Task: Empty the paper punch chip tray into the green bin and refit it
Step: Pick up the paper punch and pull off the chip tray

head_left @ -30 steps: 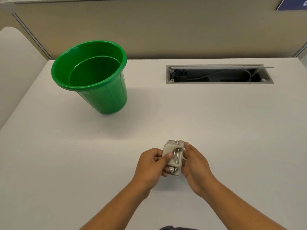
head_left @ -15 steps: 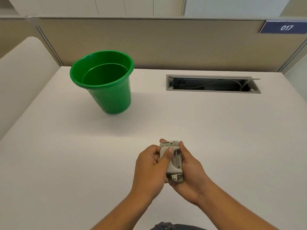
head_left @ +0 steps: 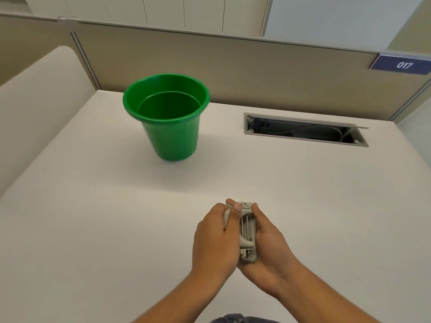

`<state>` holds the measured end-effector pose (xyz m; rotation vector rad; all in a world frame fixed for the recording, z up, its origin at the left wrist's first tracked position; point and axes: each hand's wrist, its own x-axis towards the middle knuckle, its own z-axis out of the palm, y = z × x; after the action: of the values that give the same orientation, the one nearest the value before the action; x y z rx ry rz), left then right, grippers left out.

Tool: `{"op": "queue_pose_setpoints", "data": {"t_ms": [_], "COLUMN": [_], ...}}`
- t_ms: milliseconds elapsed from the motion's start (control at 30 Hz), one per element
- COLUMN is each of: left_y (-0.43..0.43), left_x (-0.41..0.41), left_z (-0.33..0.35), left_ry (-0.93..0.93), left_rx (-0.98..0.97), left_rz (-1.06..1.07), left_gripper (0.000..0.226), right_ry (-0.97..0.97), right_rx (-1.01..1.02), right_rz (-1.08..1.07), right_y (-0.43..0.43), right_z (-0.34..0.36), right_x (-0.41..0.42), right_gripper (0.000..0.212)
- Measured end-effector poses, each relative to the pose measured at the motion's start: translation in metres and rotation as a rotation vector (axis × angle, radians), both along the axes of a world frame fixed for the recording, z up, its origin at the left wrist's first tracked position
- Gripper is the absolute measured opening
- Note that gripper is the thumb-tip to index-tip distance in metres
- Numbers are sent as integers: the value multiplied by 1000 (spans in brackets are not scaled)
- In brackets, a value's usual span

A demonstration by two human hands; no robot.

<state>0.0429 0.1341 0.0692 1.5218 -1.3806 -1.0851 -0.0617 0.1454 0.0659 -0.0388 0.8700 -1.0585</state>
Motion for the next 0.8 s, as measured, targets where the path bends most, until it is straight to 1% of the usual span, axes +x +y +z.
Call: {"op": "queue_pose_setpoints", "data": {"t_ms": [167, 300, 433, 800], "left_y": [-10, -16, -21, -33], "left_x": [16, 25, 28, -1], "left_z": [3, 5, 7, 13], "left_ry": [88, 92, 87, 118], "left_rx": [6, -5, -31, -2], "left_rz": [11, 38, 47, 94], "left_gripper": [45, 46, 42, 44], "right_ry": [-7, -11, -59, -118], "right_rx": [-24, -45, -47, -3], "right_rz": [-45, -97, -119, -80], "right_y": [-5, -9, -16, -32], "right_z": [5, 6, 7, 11], "right_x": [20, 34, 41, 10], "right_gripper": [42, 41, 43, 46]}}
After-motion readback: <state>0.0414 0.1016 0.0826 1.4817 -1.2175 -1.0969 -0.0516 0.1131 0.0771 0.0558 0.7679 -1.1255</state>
